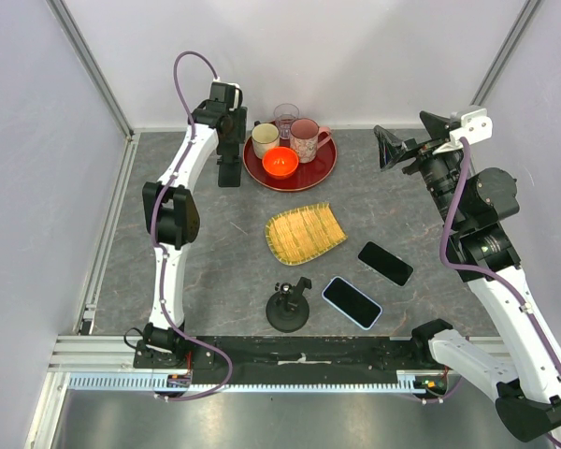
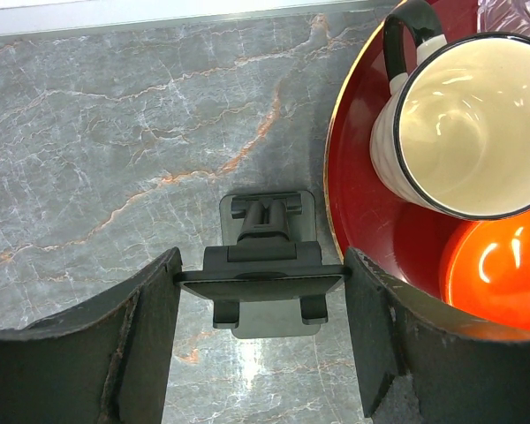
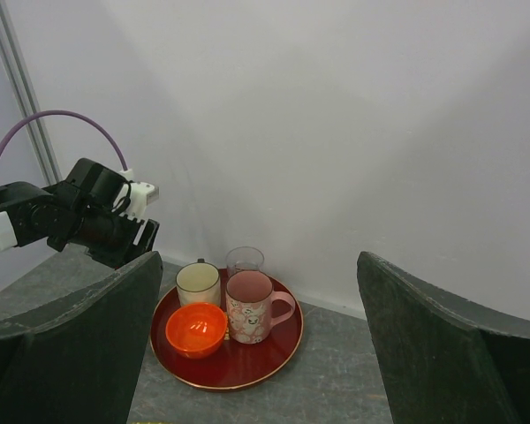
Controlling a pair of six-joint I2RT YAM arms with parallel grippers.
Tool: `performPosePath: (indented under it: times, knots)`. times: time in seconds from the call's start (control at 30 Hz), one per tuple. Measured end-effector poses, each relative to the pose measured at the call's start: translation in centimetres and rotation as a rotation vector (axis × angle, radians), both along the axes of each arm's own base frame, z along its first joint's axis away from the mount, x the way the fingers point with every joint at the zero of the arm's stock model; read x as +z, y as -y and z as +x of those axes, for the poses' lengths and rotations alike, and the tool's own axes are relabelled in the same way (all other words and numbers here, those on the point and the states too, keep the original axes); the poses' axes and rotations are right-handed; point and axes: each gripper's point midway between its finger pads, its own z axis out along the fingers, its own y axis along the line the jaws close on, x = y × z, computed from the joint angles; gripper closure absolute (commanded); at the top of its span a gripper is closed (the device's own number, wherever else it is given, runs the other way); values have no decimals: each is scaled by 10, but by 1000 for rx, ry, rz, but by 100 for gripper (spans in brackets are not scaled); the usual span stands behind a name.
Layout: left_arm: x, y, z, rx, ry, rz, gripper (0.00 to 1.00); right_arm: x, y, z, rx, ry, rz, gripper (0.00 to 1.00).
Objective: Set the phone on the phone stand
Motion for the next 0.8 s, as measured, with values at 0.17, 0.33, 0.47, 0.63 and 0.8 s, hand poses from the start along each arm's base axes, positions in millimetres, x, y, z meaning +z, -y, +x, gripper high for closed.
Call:
performPosePath:
  times: [0.17, 0.33, 0.47, 0.63, 0.8]
  knots:
    - [0, 0, 0, 6, 1, -3, 31, 0, 0, 0, 0, 0, 0, 2]
    - [-1, -1, -2, 30, -6, -19, 5, 0, 0, 0, 0, 0, -1, 2]
    - [0, -1, -11, 49, -29, -40, 4, 0, 0, 0, 0, 0, -1, 2]
    - [39, -3, -42, 78, -13, -97, 3, 0, 0, 0, 0, 0, 0, 2]
    - [112, -1, -105, 48, 80, -215, 4, -1, -2, 0, 8, -1, -3, 2]
